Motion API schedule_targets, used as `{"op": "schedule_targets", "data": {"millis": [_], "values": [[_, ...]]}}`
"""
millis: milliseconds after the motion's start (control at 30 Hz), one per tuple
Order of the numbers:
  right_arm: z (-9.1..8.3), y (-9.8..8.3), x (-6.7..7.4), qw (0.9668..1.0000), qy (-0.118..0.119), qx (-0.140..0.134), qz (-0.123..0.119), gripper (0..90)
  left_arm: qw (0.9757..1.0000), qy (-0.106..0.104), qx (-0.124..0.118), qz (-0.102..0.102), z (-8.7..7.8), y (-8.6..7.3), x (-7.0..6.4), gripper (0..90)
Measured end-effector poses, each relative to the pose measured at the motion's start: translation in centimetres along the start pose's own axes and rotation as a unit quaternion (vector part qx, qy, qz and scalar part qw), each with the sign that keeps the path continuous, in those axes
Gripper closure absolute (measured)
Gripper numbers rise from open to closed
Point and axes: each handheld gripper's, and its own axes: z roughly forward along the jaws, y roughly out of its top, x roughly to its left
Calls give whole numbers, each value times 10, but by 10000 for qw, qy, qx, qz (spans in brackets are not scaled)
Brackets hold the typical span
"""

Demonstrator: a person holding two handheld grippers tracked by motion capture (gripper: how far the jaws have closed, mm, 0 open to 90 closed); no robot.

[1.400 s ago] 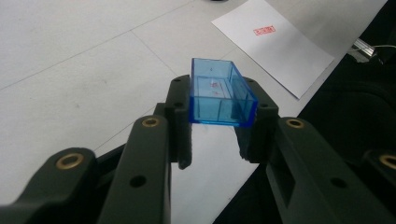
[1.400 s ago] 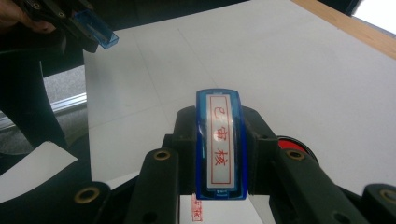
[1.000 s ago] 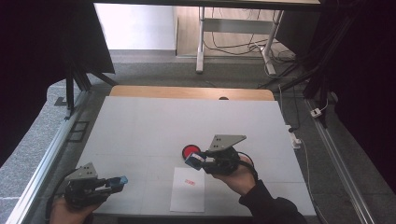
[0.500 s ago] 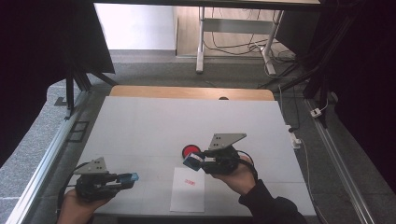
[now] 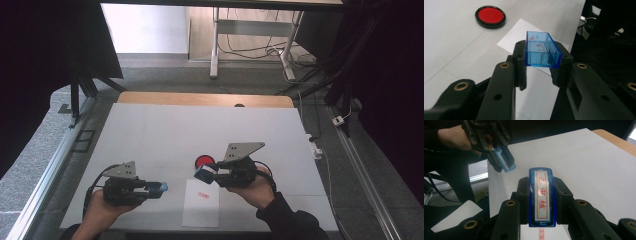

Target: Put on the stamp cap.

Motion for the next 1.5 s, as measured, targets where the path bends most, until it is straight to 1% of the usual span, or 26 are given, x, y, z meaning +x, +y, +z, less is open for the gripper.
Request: {"op": "schedule_targets", "data": {"millis": [133, 267, 400, 467, 600, 633, 700, 900, 967, 1133, 1200, 1300, 1400, 1500], "values": [[-1, 2, 1, 10000, 86, -31, -37, 707, 9999, -137, 1, 100, 7, 9, 3, 681], [-2, 3, 2, 9998, 160, -45, -113, 707, 9991, -355, 36, 235, 16, 18, 7, 681], [-2, 4, 2, 9997, 209, -79, -96, 707, 9982, -508, 45, 328, 23, 26, 9, 681], [-2, 4, 2, 9996, 232, -97, -90, 707, 9975, -604, 19, 371, 26, 29, 9, 681], [-3, 5, 3, 9994, 300, -103, -103, 707, 9956, -784, -13, 519, 33, 37, 9, 682], [-3, 6, 4, 9994, 306, -74, -124, 708, 9952, -814, -19, 538, 34, 38, 9, 682], [-3, 7, 5, 9992, 362, -107, -153, 708, 9939, -930, -22, 588, 38, 41, 10, 682], [-4, 9, 7, 9984, 507, -159, -185, 707, 9901, -1178, -17, 764, 48, 49, 8, 682], [-4, 9, 7, 9982, 537, -175, -179, 708, 9885, -1266, -22, 830, 51, 52, 8, 683], [-4, 9, 8, 9978, 609, -195, -176, 707, 9853, -1405, 9, 976, 58, 58, 6, 682], [-4, 9, 8, 9975, 658, -192, -190, 708, 9836, -1464, 3, 1052, 60, 60, 4, 683], [-4, 10, 9, 9972, 694, -164, -239, 708, 9819, -1538, -8, 1109, 63, 62, 3, 683], [-3, 10, 10, 9970, 713, -137, -258, 708, 9796, -1631, -13, 1177, 64, 64, 2, 683], [-2, 10, 11, 9967, 751, -128, -267, 708, 9782, -1680, -16, 1219, 65, 65, 2, 683]]}}
